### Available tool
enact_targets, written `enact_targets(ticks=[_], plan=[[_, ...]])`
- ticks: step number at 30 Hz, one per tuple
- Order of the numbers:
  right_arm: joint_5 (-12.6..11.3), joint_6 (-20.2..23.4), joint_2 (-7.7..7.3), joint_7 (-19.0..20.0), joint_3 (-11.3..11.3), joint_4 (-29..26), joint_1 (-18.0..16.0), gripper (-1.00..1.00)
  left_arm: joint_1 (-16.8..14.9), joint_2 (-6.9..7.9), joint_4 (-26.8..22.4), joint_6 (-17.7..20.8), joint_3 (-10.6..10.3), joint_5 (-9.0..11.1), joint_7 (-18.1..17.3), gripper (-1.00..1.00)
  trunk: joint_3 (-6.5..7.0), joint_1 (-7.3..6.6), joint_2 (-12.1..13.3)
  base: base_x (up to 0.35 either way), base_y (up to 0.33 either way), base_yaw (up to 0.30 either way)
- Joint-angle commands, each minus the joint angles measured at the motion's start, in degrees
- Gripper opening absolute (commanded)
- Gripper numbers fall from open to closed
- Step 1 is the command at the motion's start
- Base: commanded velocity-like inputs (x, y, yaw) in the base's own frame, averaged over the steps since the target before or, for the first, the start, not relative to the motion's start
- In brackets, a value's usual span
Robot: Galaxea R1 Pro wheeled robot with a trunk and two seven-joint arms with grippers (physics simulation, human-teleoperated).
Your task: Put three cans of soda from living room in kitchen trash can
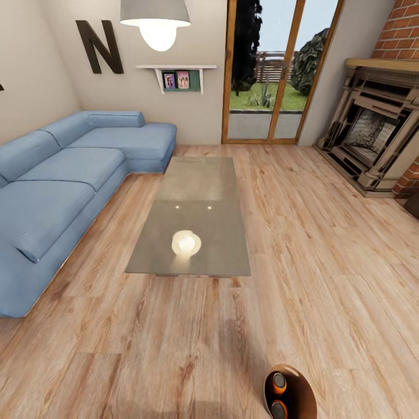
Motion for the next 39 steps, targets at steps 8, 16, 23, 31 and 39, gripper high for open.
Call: enact_targets(ticks=[8,16,23,31,39], plan=[[0.03,-0.13,0.08,-0.11,-0.34,0.09,0.00,1.00,-0.24,-0.11,-1.34,-0.25,-0.04,0.03,0.06,1.00,0.00,0.00,0.00,0.000,0.000,0.000],[0.64,-0.23,0.06,-0.07,-0.18,-0.07,0.00,1.00,-0.29,-0.22,-3.66,-0.31,-0.18,-0.06,0.00,1.00,0.00,0.00,0.00,0.000,0.000,0.000],[0.74,-0.24,0.24,-0.07,0.09,0.06,0.00,1.00,-0.30,-0.59,-3.97,-0.32,-0.34,-0.15,-0.02,1.00,0.00,0.00,0.00,0.000,0.000,0.000],[0.48,-0.25,0.95,-0.07,0.10,0.18,0.00,1.00,-0.30,-0.70,-4.00,-0.27,-0.35,-0.21,-0.02,1.00,0.00,0.00,0.00,0.000,0.000,0.000],[0.80,-0.25,3.44,-0.07,0.08,0.15,0.00,1.00,-0.28,-0.98,-3.75,-0.18,-0.31,-0.40,-0.02,1.00,0.00,0.00,0.00,0.000,0.000,0.000]])
